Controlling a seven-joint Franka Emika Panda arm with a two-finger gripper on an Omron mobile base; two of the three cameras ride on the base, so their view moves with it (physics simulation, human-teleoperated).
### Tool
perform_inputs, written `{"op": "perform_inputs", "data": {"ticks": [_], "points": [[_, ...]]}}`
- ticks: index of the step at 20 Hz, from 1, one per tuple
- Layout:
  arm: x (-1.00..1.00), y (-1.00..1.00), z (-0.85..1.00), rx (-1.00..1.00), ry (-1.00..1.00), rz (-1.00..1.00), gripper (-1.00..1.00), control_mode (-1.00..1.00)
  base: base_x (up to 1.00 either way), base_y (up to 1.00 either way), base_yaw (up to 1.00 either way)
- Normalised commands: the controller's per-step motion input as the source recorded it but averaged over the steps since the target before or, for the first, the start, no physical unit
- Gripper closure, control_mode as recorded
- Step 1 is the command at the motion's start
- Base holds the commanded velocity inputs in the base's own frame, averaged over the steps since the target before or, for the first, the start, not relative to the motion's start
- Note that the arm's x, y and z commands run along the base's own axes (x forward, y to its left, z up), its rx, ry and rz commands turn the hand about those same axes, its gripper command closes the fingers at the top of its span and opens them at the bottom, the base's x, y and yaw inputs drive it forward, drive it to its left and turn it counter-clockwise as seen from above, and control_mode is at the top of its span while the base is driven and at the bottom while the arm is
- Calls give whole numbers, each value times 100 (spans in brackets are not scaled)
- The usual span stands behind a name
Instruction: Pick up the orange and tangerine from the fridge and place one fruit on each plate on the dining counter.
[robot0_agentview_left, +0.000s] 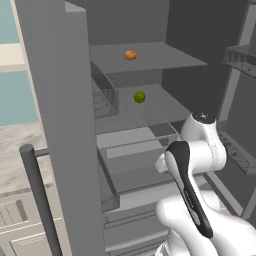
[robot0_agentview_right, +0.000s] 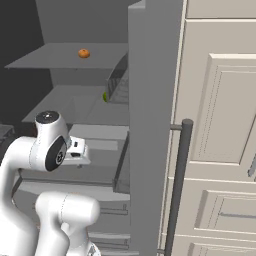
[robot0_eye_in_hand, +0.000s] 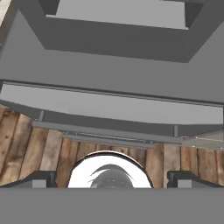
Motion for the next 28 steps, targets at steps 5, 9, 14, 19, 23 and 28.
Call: {"op": "perform_inputs", "data": {"ticks": [5,9,14,19,23,28], "points": [[42,0,67,-1,-15,0,-100,-100,0,0,0],[54,0,100,-6,-23,-2,-100,-100,0,0,0],[45,9,94,-8,-25,0,-100,-100,0,0,0],[51,14,69,0,-34,0,-100,-100,0,0,0],[59,24,81,1,-33,0,-100,-100,0,0,0],[61,26,75,2,-27,0,-100,-100,0,0,0]]}}
